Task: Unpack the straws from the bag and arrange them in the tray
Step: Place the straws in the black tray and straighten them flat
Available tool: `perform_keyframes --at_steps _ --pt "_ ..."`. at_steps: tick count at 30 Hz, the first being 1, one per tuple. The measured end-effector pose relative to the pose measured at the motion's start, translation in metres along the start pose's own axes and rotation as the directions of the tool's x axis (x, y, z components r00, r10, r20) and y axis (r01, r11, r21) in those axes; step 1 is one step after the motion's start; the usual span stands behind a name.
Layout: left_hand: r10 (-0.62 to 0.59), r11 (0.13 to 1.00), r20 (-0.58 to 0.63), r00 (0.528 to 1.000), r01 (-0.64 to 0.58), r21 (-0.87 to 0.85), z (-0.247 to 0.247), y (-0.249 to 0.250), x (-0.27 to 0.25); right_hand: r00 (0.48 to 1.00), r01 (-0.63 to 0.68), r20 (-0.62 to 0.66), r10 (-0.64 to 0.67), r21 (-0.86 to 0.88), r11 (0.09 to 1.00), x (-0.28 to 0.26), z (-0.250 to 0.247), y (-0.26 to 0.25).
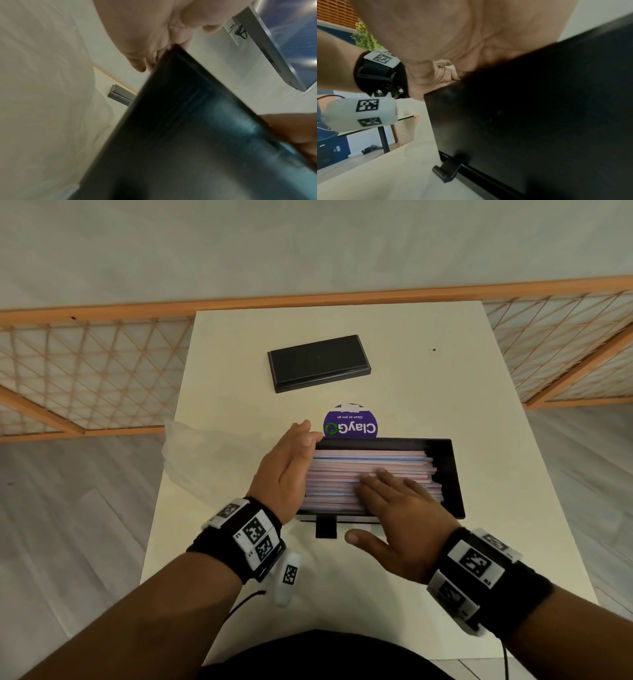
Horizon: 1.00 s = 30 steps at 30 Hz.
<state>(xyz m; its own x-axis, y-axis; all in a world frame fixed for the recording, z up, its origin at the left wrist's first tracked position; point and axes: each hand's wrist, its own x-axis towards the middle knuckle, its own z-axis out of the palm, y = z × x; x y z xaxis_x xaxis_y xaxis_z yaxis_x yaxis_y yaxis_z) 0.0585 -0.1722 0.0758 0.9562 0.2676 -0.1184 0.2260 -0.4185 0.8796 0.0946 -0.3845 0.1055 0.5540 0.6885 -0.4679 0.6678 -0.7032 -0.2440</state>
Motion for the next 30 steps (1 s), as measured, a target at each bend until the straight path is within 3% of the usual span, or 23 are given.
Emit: perform_keyframes --at_steps 4,8,15,20,23,25,26,28,30 --pt "-0.011 1.000 0.006 1.000 0.011 -0.007 0.003 0.000 0.001 0.998 0.027 -0.062 -0.025 0.033 0.999 0.008 0.003 0.006" --pt "-0.014 1.000 0.013 1.000 0.013 0.016 0.002 0.001 0.002 0.948 0.106 -0.304 -0.094 0.023 0.994 0.003 0.003 0.005" --pt "0.000 0.999 0.003 1.000 0.000 0.041 0.003 0.003 0.002 0.961 0.119 -0.255 -0.105 0.041 0.992 0.015 0.012 0.016" --pt "0.007 0.996 -0.051 0.999 -0.003 0.085 0.002 0.006 0.001 0.942 0.152 -0.318 -0.110 0.110 0.982 0.013 0.010 0.020" --pt "-0.106 0.987 -0.092 0.990 0.116 0.111 -0.002 0.011 0.001 0.845 0.114 -0.534 0.025 0.225 0.968 0.002 0.002 0.030" --pt "-0.226 0.963 -0.089 0.970 0.236 0.129 -0.005 0.013 0.002 0.736 -0.073 -0.621 0.269 0.323 0.944 -0.006 -0.006 0.043" --pt "-0.280 0.952 -0.077 0.957 0.288 0.107 -0.006 0.014 0.003 0.700 -0.213 -0.572 0.428 0.405 0.889 -0.010 -0.007 0.053" --pt "-0.362 0.932 -0.035 0.932 0.362 0.001 -0.005 0.015 0.002 0.685 -0.479 -0.292 0.667 0.510 0.715 -0.015 -0.006 0.065" --pt "-0.408 0.907 0.018 0.913 0.408 -0.102 0.000 0.015 0.002 0.710 -0.565 -0.076 0.700 0.532 0.631 -0.012 0.004 0.069"
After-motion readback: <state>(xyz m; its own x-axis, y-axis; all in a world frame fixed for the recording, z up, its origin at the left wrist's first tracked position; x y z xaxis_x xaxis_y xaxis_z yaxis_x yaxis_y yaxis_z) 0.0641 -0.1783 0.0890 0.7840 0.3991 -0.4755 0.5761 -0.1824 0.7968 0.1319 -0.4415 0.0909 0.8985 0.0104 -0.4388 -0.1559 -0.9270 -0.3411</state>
